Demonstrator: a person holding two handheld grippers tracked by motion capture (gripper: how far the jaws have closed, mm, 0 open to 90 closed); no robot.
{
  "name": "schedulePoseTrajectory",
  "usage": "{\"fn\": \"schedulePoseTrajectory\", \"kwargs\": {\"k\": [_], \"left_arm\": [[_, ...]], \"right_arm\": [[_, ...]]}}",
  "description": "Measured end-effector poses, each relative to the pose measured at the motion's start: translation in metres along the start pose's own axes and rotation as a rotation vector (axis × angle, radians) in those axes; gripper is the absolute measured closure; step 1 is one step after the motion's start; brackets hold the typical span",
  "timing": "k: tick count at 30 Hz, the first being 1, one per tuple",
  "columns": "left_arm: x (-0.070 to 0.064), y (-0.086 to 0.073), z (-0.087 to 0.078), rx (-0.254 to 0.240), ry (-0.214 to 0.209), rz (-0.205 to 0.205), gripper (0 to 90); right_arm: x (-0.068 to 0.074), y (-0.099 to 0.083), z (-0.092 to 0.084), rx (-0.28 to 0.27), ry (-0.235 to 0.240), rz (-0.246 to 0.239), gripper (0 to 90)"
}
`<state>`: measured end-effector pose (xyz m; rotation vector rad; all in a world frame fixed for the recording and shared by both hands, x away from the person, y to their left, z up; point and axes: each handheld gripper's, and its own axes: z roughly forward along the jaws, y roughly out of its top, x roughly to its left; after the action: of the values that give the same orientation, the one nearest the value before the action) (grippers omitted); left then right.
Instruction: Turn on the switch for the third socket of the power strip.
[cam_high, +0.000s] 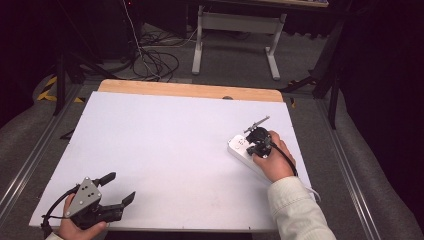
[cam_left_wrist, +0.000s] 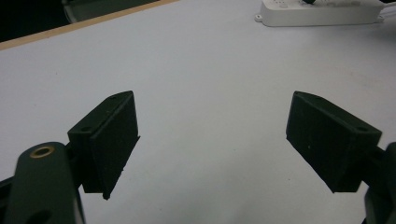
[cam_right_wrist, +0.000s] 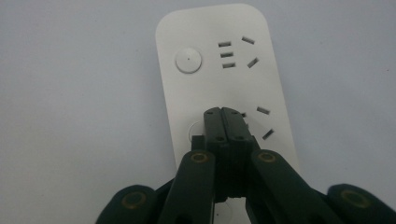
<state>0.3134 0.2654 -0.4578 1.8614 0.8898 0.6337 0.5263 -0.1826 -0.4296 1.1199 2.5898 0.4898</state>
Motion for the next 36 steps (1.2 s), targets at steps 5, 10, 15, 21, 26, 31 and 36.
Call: {"fn": "schedulePoseTrajectory", "kwargs": {"k": [5, 10, 15, 21, 26, 31, 36], "left_arm": [[0.0002, -0.0001, 0.0000, -0.001, 0.001, -0.002, 17.2], [0.0007, 0.0000, 0.0003, 0.001, 0.000, 0.004, 17.3], [0.0004, 0.0000, 0.0002, 0.001, 0.001, 0.004, 17.2], [0.0001, -0.0001, 0.0001, 0.001, -0.001, 0.000, 17.3], [0.0001, 0.0000, 0.0000, 0.003, 0.000, 0.006, 17.3], [0.0002, 0.0000, 0.0000, 0.004, 0.000, 0.012, 17.2], [0.0003, 0.0000, 0.0002, 0.006, -0.001, 0.013, 17.2]], "right_arm": [[-0.0023, -0.0011, -0.0002, -0.014, 0.018, 0.006, 90.0], [-0.0027, -0.0021, -0.0017, -0.043, 0.046, 0.020, 90.0], [-0.0012, -0.0009, -0.0011, -0.044, 0.059, 0.021, 90.0], [-0.0018, -0.0012, -0.0001, -0.039, 0.066, 0.037, 90.0], [0.0003, -0.0004, 0.0010, -0.028, 0.054, 0.038, 90.0], [0.0011, -0.0007, 0.0018, -0.026, 0.051, 0.045, 90.0], [0.0027, 0.0004, 0.0028, -0.017, 0.038, 0.043, 90.0]]}}
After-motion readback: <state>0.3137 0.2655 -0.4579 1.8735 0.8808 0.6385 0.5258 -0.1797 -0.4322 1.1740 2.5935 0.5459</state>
